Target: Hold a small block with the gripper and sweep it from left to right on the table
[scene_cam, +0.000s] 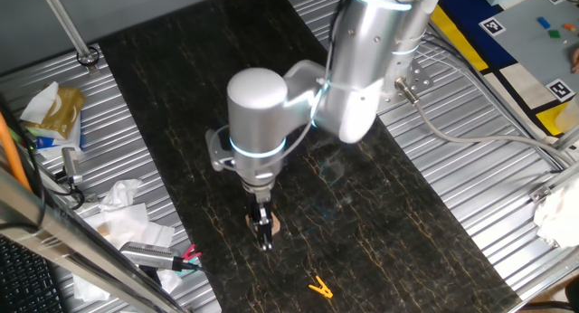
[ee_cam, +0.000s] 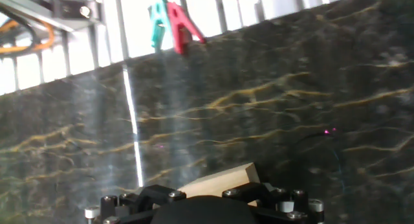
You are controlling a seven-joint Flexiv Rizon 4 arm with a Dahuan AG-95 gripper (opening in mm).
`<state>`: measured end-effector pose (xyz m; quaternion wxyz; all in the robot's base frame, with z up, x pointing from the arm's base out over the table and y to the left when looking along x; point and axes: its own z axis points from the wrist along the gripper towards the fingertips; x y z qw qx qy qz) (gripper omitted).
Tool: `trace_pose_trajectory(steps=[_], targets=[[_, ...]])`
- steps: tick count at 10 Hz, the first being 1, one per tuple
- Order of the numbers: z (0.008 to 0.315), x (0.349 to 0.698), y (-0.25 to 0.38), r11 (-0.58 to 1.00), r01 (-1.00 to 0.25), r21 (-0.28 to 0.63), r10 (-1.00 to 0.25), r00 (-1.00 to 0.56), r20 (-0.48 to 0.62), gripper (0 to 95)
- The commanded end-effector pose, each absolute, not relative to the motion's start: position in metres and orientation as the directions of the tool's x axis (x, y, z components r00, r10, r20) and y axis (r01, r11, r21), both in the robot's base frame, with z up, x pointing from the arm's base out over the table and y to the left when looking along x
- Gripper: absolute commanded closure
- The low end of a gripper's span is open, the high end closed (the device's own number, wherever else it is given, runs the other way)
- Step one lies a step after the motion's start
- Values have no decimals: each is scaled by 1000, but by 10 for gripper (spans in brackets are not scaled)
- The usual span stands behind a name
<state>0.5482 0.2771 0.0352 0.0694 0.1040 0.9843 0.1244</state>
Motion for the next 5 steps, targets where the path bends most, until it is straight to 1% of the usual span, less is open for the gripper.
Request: trace_pose_trajectory(steps=[1, 5], targets=[[37, 550, 288, 945, 203, 256, 235, -966, -103, 0], [46, 562, 301, 944, 212, 251, 240, -967, -88, 0]])
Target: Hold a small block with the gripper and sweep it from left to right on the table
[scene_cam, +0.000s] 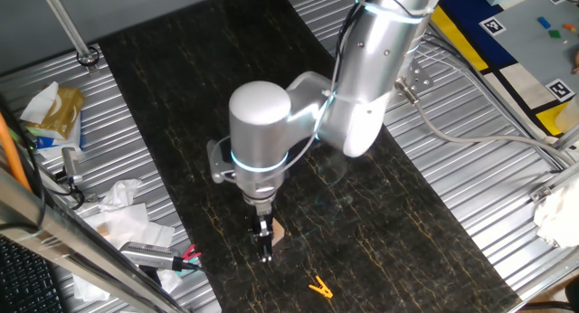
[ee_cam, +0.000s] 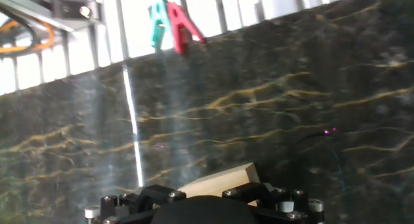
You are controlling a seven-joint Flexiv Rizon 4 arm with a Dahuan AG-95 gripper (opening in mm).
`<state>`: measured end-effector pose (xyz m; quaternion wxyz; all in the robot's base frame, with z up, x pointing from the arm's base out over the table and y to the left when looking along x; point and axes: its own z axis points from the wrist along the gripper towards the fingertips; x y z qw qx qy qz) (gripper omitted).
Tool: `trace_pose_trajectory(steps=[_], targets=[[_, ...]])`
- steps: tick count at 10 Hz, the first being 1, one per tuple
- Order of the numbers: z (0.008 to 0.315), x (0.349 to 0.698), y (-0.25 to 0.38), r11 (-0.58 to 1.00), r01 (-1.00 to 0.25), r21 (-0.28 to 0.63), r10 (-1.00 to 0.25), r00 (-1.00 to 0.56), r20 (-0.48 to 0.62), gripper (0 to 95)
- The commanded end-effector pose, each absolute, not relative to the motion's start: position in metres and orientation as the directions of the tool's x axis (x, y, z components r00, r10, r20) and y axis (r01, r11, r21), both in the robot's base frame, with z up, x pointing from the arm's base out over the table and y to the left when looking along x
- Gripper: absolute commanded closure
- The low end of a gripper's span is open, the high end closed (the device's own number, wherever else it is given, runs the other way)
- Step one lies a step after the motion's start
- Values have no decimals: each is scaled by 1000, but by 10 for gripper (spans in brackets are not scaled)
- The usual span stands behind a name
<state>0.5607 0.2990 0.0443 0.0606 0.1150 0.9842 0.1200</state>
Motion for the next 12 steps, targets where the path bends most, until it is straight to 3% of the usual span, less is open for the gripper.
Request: trace_pose_trajectory(steps=[1, 9, 11, 12], targets=[[49, 565, 304, 944, 214, 252, 242, -967, -84, 0], [59, 581, 323, 946, 214, 245, 237, -969, -66, 0], [59, 581, 323, 968, 168, 186, 186, -979, -88, 0], [59, 581, 322, 987, 119, 112, 131, -986, -107, 190]])
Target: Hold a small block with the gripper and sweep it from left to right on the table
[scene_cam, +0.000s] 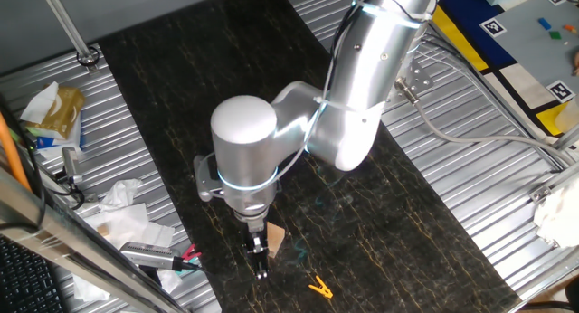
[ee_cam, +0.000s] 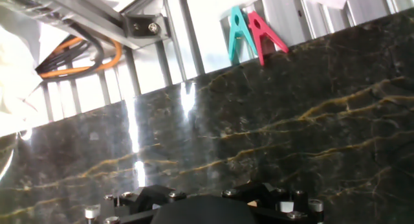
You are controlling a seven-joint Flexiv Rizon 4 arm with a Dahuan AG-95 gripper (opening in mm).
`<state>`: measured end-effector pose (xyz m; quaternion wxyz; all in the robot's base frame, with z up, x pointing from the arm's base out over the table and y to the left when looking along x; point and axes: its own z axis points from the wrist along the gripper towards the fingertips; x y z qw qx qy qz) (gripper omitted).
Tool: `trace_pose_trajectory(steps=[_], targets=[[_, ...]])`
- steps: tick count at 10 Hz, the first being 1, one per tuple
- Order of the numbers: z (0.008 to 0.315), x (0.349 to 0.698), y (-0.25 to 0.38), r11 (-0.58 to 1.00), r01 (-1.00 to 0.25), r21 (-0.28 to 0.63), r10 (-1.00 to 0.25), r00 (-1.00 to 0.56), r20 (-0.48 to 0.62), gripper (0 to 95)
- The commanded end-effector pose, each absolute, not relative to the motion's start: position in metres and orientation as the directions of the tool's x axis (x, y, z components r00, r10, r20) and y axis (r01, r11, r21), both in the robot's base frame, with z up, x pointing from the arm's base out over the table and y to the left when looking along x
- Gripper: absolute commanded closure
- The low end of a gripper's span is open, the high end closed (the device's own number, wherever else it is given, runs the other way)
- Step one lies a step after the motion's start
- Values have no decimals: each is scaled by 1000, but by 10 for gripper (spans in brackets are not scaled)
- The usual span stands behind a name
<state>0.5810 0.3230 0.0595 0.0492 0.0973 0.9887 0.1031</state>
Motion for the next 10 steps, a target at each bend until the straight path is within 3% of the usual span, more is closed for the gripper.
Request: trace_pose_trajectory(steps=[1, 2, 5, 10], targets=[[59, 582, 322, 997, 73, 35, 77, -989, -123, 190], [61, 582, 319, 1000, 21, -20, 18, -990, -137, 190], [75, 585, 295, 995, -71, -68, -80, -988, -134, 190], [91, 581, 276, 994, -93, -62, -101, -987, -125, 190]])
